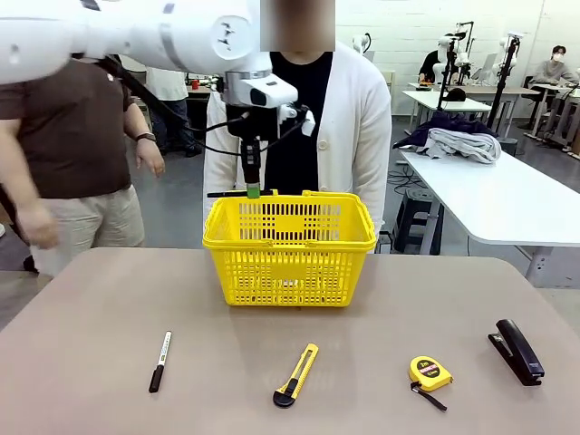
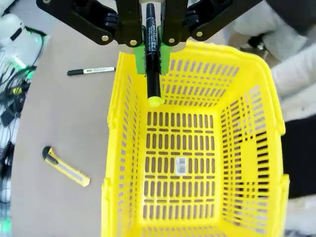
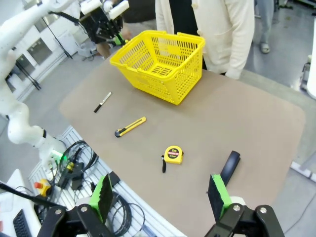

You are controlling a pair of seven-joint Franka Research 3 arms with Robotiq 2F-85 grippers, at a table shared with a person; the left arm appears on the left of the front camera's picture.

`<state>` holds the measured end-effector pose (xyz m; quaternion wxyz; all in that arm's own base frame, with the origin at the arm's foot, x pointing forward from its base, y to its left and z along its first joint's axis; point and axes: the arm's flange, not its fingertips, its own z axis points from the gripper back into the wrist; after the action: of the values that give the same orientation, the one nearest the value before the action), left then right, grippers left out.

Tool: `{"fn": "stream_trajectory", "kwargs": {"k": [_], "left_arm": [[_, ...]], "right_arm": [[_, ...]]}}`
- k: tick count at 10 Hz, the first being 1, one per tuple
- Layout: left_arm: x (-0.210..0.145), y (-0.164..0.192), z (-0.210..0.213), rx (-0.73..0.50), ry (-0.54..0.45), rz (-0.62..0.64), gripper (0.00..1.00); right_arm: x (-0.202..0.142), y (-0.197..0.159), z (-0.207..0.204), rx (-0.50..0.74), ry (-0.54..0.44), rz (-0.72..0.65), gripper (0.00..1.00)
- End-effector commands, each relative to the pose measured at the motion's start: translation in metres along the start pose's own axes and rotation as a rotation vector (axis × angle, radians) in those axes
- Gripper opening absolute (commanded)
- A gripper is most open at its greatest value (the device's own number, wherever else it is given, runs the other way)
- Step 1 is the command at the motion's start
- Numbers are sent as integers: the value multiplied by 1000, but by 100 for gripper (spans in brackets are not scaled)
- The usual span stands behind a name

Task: Place the items the person wants into the basket.
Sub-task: Pick up the item the person points to and place it in the Market Basket.

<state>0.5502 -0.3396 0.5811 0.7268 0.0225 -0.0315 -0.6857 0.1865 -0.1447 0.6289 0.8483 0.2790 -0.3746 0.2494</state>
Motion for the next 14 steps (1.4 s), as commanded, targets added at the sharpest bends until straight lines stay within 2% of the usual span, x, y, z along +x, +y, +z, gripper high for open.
{"fn": "stream_trajectory", "kwargs": {"k": [1, 5, 12, 13, 14], "left_arm": [[23, 16, -6, 17, 53, -157, 12], [25, 5, -34, 17, -39, -221, 12], [32, 9, -38, 32, -16, -210, 12], [22, 10, -47, 36, -7, -185, 12], [15, 11, -59, 49, -40, -157, 12]], "right_arm": [[-1, 0, -2, 3, 3, 1, 100], [-1, 0, -2, 3, 3, 1, 100], [-1, 0, -2, 3, 3, 1, 100], [-1, 0, -2, 3, 3, 1, 100], [-1, 0, -2, 3, 3, 1, 100]]}}
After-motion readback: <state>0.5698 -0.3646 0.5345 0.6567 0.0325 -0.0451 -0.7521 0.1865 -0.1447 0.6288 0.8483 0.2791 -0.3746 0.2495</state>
